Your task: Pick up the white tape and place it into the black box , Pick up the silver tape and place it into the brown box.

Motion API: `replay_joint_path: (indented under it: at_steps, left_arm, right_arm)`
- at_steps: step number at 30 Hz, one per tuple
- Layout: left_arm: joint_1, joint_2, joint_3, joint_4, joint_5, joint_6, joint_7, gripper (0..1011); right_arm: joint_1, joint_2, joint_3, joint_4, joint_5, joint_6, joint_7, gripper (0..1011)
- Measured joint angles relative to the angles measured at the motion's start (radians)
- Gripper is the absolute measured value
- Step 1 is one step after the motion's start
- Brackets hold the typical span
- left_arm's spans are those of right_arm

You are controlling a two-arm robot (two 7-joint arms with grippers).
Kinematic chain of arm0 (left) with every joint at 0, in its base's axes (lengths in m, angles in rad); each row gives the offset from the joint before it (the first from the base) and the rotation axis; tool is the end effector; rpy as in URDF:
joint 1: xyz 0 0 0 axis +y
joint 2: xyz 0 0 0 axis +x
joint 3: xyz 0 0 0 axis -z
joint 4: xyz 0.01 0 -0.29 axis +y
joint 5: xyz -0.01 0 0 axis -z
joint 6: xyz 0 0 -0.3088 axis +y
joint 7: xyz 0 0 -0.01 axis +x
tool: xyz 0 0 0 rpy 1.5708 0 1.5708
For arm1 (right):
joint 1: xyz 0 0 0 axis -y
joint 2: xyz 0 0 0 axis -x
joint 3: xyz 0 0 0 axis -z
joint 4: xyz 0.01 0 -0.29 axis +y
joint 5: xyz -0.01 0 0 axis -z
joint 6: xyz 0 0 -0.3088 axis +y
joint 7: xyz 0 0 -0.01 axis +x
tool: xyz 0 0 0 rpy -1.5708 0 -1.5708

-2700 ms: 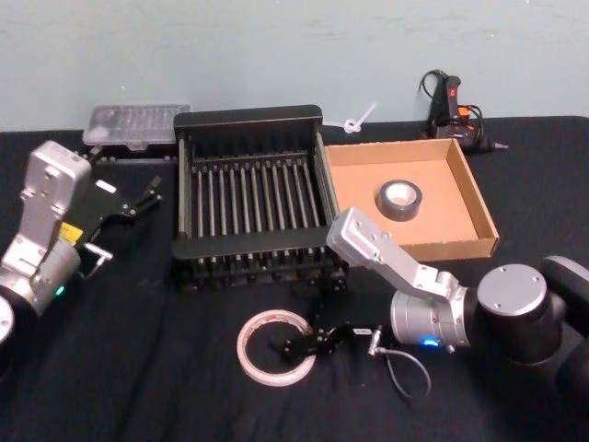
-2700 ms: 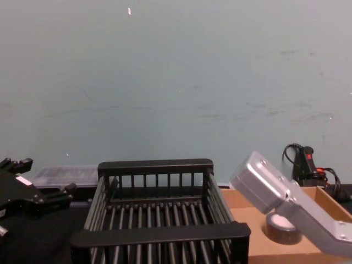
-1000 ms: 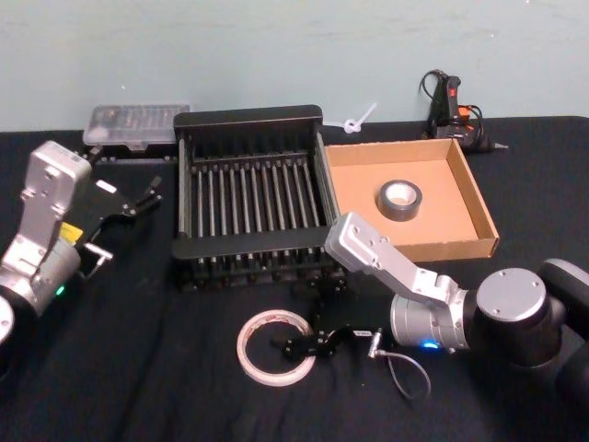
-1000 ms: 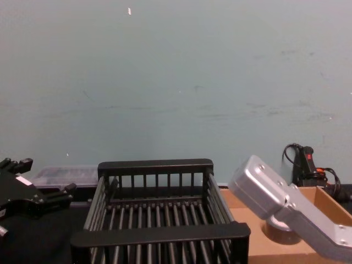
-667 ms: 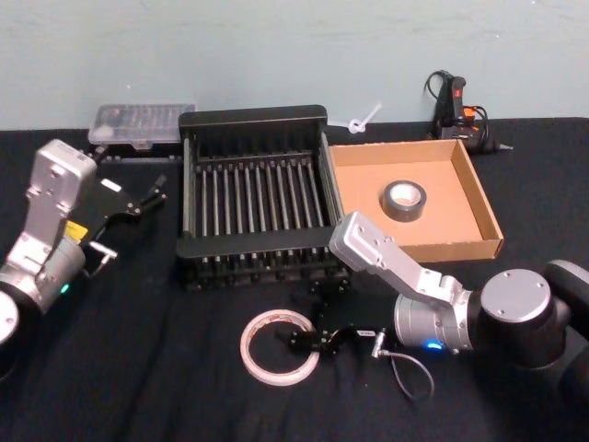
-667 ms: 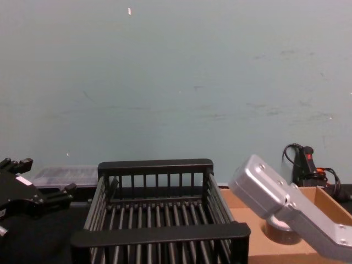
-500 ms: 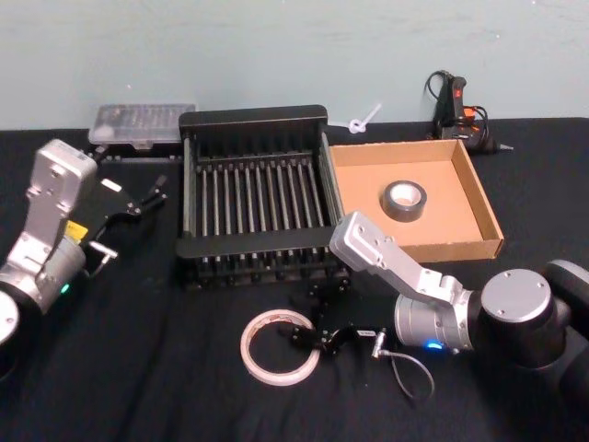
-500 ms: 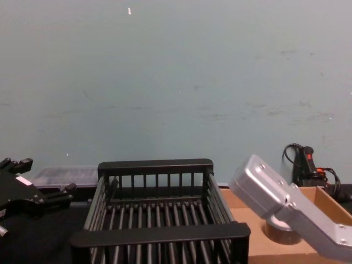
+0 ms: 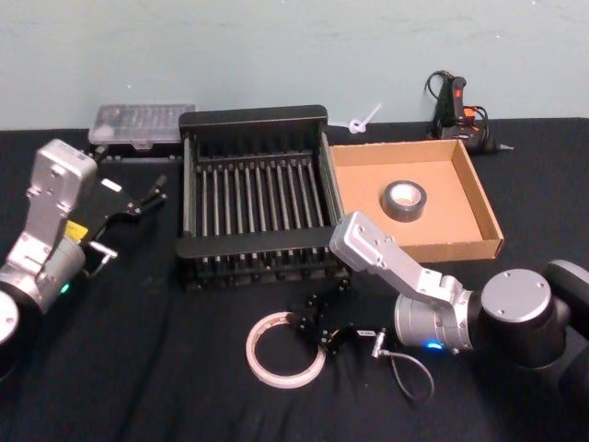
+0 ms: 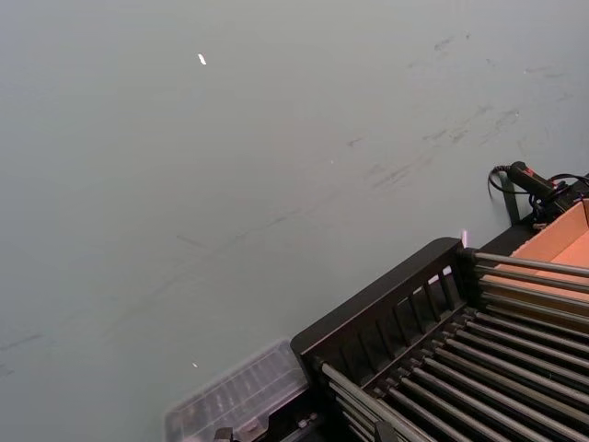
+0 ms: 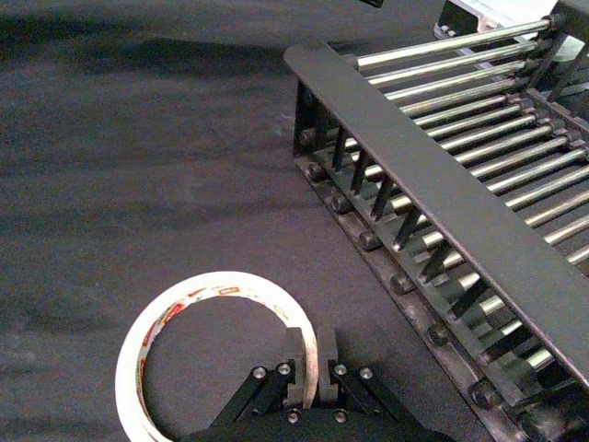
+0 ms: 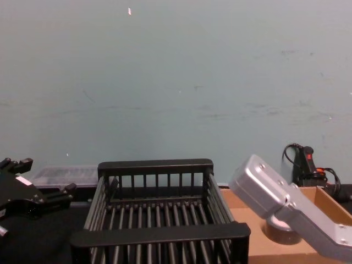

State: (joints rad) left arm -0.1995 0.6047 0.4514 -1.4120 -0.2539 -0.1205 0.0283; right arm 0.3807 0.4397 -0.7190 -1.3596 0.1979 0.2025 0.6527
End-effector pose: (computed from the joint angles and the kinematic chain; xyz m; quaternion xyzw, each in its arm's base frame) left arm 0.3581 0.0827 -0.3023 0.1415 -0.1325 0.5799 0.7913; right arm 0.3798 0.0335 -0.3036 -0.2591 0.0066 -0.1936 0.9462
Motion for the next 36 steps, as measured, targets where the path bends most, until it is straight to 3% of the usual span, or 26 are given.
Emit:
replay_joint_path:
  at_steps: [16, 36]
  left_arm:
    - [0.0, 0.0, 0.0, 0.0, 0.0, 0.0, 0.0, 1001]
    - [0.0, 0.0, 0.0, 0.0, 0.0, 0.0, 0.0, 1001]
  right_arm:
    - [-0.001, 0.009, 0.011, -0.011, 0.022, -0.007, 0.022, 91]
    - [-0.016, 0.086, 0.076, -0.142, 0.123, -0.029, 0.034, 91]
